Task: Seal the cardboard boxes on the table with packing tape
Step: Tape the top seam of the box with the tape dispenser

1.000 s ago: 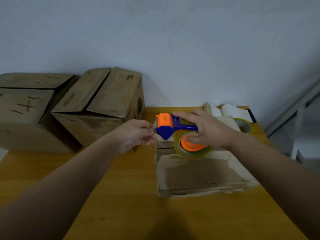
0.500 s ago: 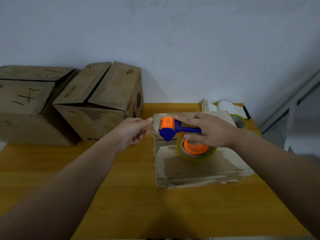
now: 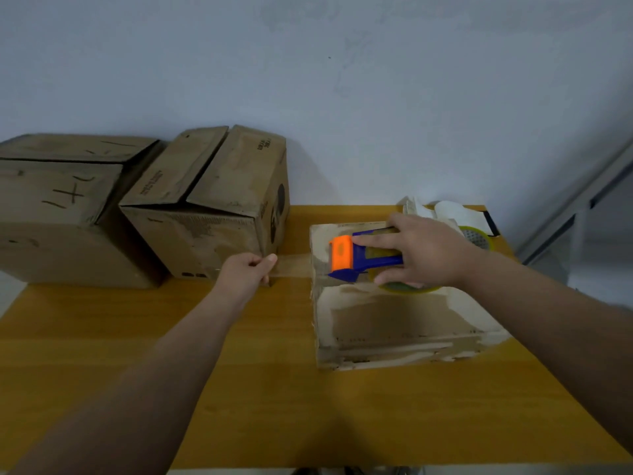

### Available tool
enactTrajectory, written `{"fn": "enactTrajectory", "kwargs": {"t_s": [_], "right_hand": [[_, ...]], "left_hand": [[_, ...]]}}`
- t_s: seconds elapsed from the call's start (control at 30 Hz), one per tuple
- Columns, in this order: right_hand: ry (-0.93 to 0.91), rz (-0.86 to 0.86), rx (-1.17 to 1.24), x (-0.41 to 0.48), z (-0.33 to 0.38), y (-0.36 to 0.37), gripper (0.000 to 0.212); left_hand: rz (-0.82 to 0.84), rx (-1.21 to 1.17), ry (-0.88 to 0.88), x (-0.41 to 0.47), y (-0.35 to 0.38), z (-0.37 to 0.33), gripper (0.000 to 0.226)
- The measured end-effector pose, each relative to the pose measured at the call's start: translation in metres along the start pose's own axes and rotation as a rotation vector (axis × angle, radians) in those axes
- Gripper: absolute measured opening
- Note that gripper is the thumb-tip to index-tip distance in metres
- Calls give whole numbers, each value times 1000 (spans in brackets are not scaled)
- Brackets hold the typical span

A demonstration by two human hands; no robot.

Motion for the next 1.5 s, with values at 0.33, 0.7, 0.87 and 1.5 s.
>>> {"fn": "enactTrajectory", "kwargs": {"t_s": [0.33,0.7,0.87,1.5], "right_hand": [[19,73,-283,14,10,3,55],[35,77,-330,29,17,24,53],[66,75,-312,31,14,32,52],[34,65,-403,28,35,27,53]], "left_hand": [[39,-255,-187,1,48,6,36],[-52,-174,-245,22,72,43,44],[34,-28,-238,28,91,47,45],[284,-364,29,-2,106,18,71]]}}
Point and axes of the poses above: each hand's wrist, its own x-axis towards the middle knuckle, its own y-axis out of the palm, z = x × y, the point moved 2 cm from there along x, towards the middle knuckle, and after that the axes turned 10 degrees about x, right-handed, at the moved point
